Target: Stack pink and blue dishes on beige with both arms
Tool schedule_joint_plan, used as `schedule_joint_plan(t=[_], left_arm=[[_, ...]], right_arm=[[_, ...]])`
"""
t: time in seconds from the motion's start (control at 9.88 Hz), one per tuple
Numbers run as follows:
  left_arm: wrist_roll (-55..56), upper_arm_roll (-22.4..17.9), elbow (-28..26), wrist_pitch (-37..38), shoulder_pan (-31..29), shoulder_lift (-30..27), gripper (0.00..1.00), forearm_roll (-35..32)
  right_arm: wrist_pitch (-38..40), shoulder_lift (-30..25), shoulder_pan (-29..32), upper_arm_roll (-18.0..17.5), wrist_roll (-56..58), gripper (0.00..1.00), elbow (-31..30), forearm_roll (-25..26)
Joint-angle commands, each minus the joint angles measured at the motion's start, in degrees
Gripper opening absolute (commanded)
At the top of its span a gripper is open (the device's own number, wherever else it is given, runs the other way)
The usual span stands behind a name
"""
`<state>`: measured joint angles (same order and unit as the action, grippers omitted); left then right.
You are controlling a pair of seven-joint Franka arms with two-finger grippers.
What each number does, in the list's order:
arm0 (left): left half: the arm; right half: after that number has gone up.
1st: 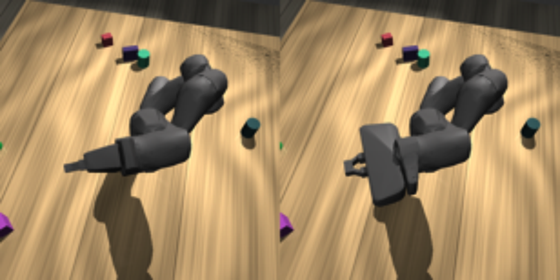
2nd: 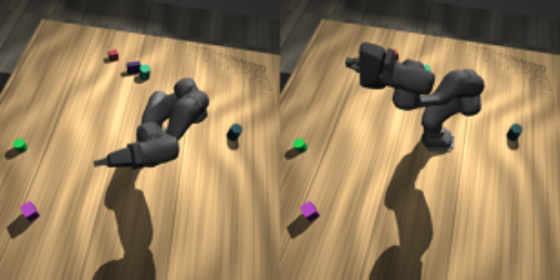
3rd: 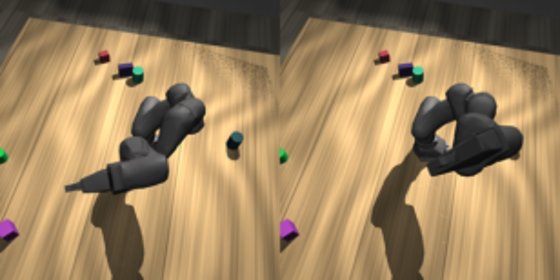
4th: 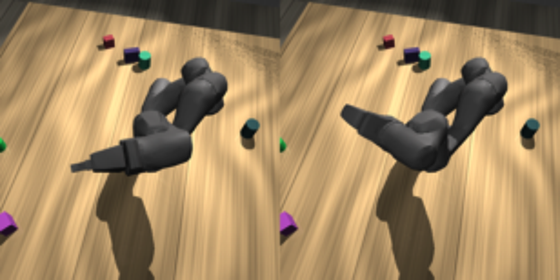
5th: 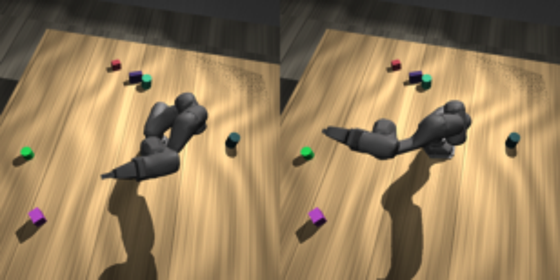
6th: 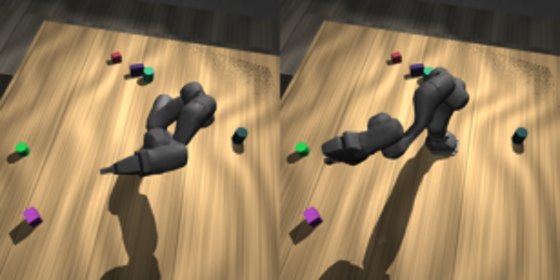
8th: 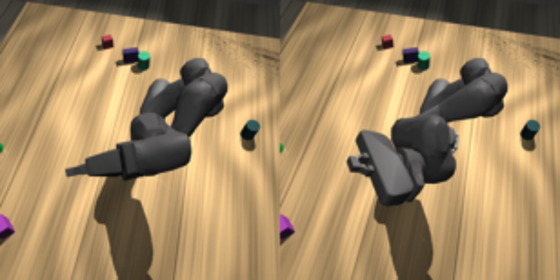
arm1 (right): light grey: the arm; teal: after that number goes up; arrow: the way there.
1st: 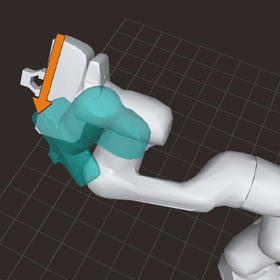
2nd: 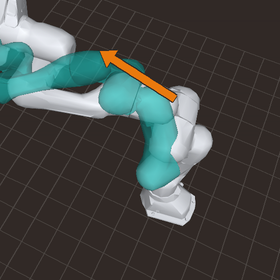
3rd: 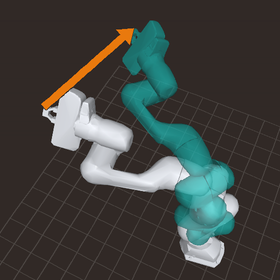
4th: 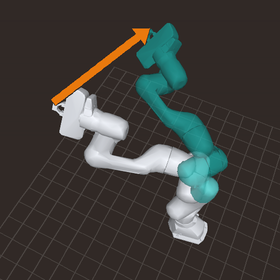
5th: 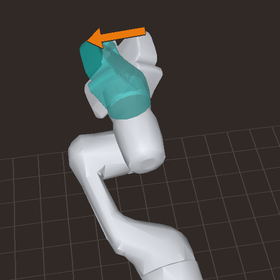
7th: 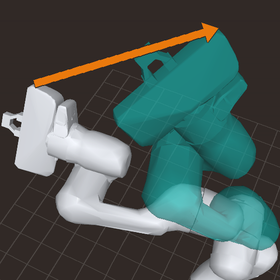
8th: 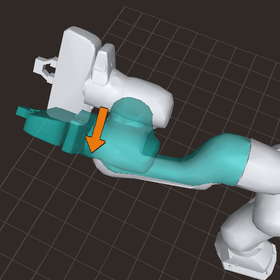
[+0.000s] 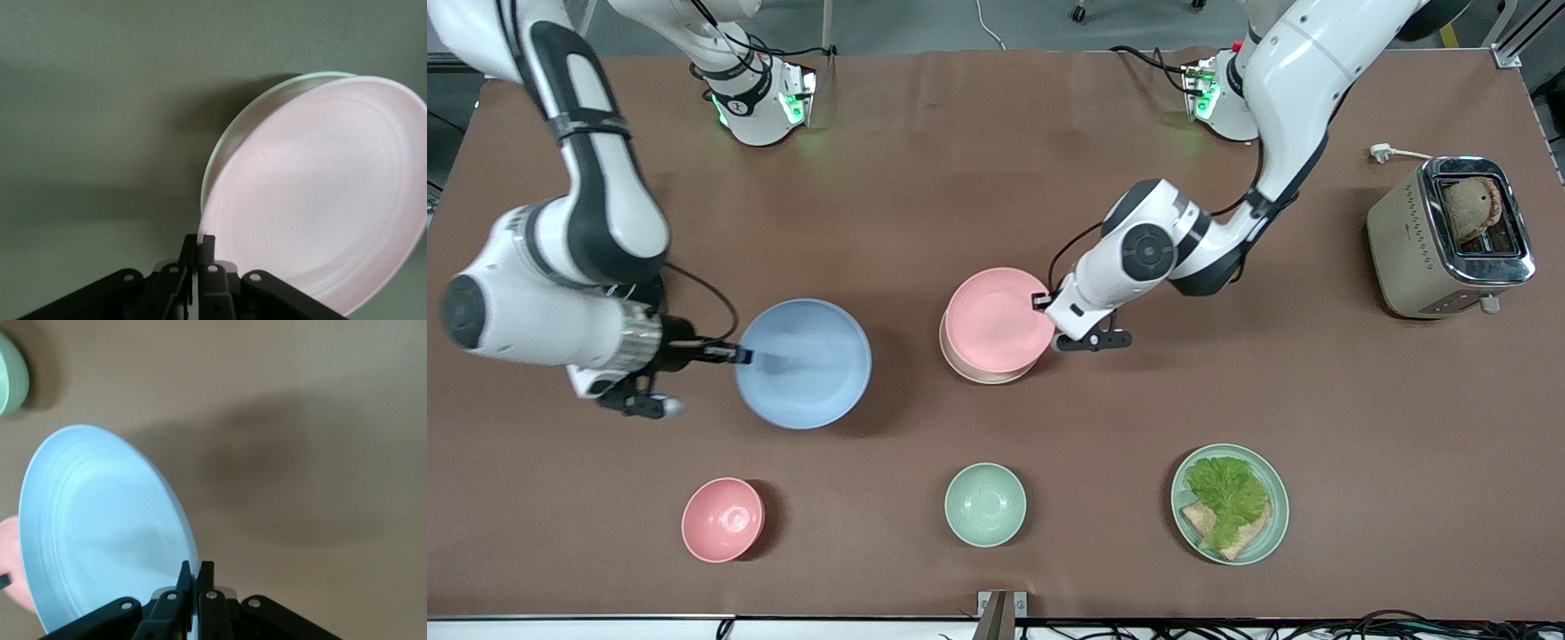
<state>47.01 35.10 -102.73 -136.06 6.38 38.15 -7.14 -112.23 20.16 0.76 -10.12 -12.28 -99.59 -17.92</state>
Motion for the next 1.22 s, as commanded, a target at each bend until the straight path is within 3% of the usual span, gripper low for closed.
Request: schedule_joint_plan(t=[0.0,0.1,0.2,0.3,0.51,0.71,1.11], left_arm=[[4.66,0.84,2.62,-2.09,0.56,5.79,0.01,-5.6],[4.93,0.84,2.62,-2.54,0.82,5.79,0.13,-5.52],[5.97,0.84,2.71,-2.63,0.65,5.45,0.67,-5.52],[5.72,0.84,2.36,-2.37,0.47,3.7,1.0,-6.56],[3.63,-2.03,0.53,-0.71,-0.14,-3.21,1.0,-6.66],[-3.73,-7.3,-5.17,4.72,-0.32,-14.8,1.0,-6.31],[-28.49,-22.05,-4.76,16.6,-0.32,-28.71,1.0,0.53]], right_arm=[[-3.95,-5.74,1.17,-6.64,-5.19,0.01,-8.67,0.61],[-5.96,-5.66,1.0,-9.45,-8.25,0.01,-9.82,0.43],[-8.59,-5.31,1.0,-12.7,-12.46,0.01,-10.62,0.43],[-13.23,-5.22,0.91,-15.43,-15.29,0.01,-13.06,0.43],[-21.85,-4.0,0.56,-18.87,-17.24,0.01,-16.85,0.43],[-27.93,1.35,-0.4,-20.99,-17.69,0.01,-16.95,0.43],[-40.41,8.65,-3.92,-21.35,-18.56,0.02,-16.95,0.52]])
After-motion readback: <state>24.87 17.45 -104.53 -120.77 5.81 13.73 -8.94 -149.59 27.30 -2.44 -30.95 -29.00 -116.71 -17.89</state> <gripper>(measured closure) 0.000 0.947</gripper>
